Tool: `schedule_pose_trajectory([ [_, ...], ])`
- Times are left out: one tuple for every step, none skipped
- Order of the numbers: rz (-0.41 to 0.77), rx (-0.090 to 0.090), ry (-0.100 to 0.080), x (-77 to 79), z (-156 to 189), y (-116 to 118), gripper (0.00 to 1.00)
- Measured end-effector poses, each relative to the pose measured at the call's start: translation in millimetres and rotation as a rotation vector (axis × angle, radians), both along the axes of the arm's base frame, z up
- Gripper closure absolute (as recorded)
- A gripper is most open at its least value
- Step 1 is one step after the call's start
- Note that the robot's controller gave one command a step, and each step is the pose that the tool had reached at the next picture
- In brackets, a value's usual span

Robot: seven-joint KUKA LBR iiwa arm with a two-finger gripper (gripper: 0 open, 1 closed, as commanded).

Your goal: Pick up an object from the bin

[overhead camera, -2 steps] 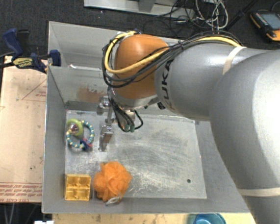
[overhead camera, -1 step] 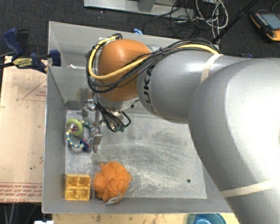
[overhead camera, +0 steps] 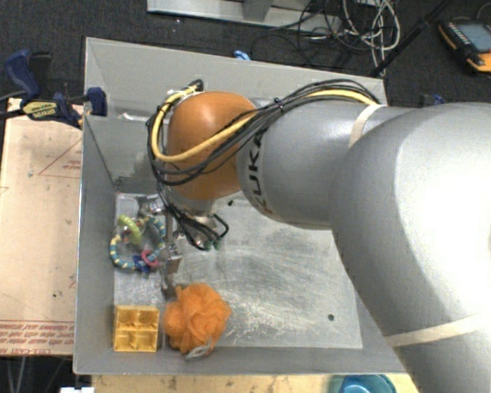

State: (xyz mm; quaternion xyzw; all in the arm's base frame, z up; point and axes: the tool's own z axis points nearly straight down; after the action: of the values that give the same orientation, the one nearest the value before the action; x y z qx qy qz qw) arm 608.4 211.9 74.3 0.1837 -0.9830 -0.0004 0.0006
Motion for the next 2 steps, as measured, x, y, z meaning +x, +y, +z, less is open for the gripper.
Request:
schedule_pose_trajectory([
  [-0.434, -0.005, -0.006, 9.7, 0.0, 38.4, 1.00],
  [-0.435, -0.004, -0.006, 9.8, 0.1, 38.3, 1.00],
])
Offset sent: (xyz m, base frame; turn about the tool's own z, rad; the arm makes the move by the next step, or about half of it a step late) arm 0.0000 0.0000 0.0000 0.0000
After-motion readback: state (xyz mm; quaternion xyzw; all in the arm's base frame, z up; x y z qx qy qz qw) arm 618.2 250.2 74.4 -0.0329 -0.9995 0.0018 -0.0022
